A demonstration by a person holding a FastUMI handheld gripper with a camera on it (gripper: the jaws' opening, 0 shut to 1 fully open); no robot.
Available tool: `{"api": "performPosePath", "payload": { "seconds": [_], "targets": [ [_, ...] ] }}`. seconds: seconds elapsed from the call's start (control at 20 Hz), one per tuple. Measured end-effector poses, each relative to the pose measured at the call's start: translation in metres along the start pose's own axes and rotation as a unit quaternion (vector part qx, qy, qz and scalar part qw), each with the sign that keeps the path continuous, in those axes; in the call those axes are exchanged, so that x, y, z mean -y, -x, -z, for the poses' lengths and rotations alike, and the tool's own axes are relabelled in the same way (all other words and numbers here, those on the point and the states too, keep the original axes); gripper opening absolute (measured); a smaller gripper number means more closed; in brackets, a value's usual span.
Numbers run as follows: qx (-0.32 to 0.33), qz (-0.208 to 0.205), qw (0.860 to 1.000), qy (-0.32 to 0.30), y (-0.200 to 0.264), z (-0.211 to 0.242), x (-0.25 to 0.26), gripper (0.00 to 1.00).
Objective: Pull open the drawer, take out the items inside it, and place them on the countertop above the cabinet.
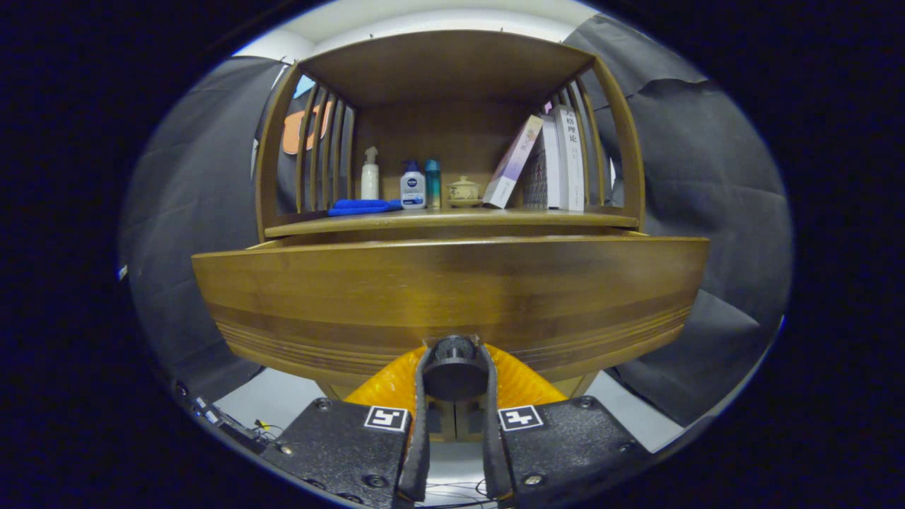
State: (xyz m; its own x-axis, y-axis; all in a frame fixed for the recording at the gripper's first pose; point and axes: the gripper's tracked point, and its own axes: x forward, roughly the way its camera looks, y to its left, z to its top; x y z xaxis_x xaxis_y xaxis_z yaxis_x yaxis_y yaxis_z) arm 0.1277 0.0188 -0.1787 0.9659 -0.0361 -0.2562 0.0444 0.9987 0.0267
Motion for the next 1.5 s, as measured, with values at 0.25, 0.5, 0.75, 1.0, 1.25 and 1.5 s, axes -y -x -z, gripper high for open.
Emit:
{"api": "performPosePath", "payload": {
  "seconds": [0.25, 0.5, 0.75, 1.0, 1.25, 1.5],
  "targets": [
    [-0.001, -0.003, 1.0, 0.002, 0.026, 0.013, 0.0, 0.33],
    [-0.006, -0.013, 1.0, -0.004, 0.05, 0.022, -0.003, 0.33],
    [-0.01, -0.016, 1.0, -0.009, 0.068, 0.031, -0.004, 0.33],
    [-0.014, -0.013, 1.0, -0.004, 0.069, 0.035, -0.004, 0.43],
    [-0.029, -0.025, 0.999, -0.002, 0.094, 0.034, 0.012, 0.91],
    [0.002, -0.022, 1.0, 0.021, 0.131, -0.016, 0.033, 1.0]
  ]
}}
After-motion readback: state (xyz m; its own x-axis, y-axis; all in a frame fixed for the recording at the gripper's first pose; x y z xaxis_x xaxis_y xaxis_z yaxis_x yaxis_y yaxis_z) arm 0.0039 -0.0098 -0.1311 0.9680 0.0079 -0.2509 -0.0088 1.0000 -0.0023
